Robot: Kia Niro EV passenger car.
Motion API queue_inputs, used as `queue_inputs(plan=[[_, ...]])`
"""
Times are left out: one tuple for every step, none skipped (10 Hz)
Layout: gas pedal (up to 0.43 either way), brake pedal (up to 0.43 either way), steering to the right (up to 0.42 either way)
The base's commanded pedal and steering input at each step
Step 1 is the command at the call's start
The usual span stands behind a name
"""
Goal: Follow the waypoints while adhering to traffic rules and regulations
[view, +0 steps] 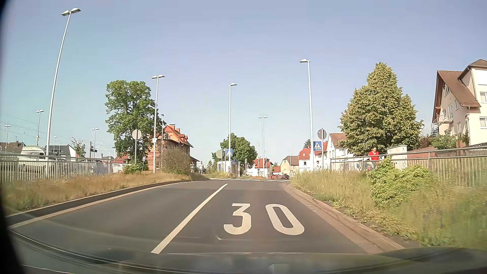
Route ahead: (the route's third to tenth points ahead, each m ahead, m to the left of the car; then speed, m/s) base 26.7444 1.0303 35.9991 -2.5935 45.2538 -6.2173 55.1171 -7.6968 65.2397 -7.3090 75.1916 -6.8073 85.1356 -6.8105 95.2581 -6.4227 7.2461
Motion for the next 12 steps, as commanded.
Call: queue_inputs(plan=[[0.000, 0.012, -0.017], [0.000, 0.012, -0.012], [0.000, 0.012, -0.010], [0.000, 0.012, -0.009], [0.000, 0.012, -0.005], [0.000, 0.024, -0.004], [0.000, 0.030, -0.004], [0.000, 0.043, -0.004], [0.000, 0.098, -0.003], [0.000, 0.116, -0.002], [0.000, 0.146, -0.001], [0.000, 0.171, -0.001]])
